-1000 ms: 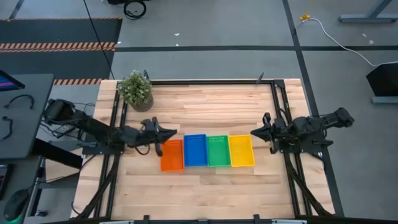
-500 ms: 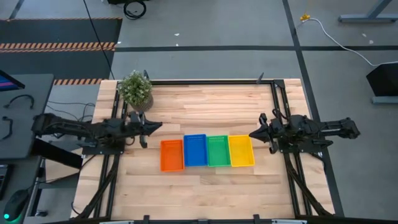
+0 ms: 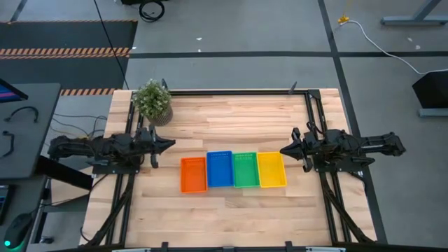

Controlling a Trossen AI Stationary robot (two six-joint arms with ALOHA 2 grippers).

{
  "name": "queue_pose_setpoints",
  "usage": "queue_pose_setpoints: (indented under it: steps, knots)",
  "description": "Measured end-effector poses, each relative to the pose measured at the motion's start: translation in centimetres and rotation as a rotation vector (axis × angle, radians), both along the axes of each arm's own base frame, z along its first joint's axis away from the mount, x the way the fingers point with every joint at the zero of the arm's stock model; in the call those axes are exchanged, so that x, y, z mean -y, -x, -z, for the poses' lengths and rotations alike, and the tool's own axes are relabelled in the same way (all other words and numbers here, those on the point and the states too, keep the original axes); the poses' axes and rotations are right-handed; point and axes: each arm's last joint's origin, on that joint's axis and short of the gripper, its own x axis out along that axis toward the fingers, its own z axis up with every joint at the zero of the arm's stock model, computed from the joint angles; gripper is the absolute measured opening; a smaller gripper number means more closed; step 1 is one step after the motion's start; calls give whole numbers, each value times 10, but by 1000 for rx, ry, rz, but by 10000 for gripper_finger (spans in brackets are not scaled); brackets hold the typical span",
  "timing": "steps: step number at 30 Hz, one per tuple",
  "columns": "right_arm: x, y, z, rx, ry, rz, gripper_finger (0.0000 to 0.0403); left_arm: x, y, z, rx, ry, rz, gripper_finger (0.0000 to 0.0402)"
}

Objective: Stack baskets by color
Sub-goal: Return to Home Position

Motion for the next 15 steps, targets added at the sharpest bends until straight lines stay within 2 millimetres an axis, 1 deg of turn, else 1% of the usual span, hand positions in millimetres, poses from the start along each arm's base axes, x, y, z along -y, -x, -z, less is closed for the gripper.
queue_pose_setpoints:
  steps: [5, 8, 12, 15]
  knots:
    - [0, 0, 0, 0, 1, 0, 26, -1, 6, -1, 9, -66, -5, 4]
    - [0, 0, 0, 0, 1, -1, 27, -2, 6, 0, -9, -89, -14, 4]
    - [0, 0, 0, 2, 1, -1, 27, -4, 6, 0, -16, -97, -21, 4]
    - [0, 0, 0, 4, 1, -1, 27, -3, 6, 1, -25, -98, 17, 4]
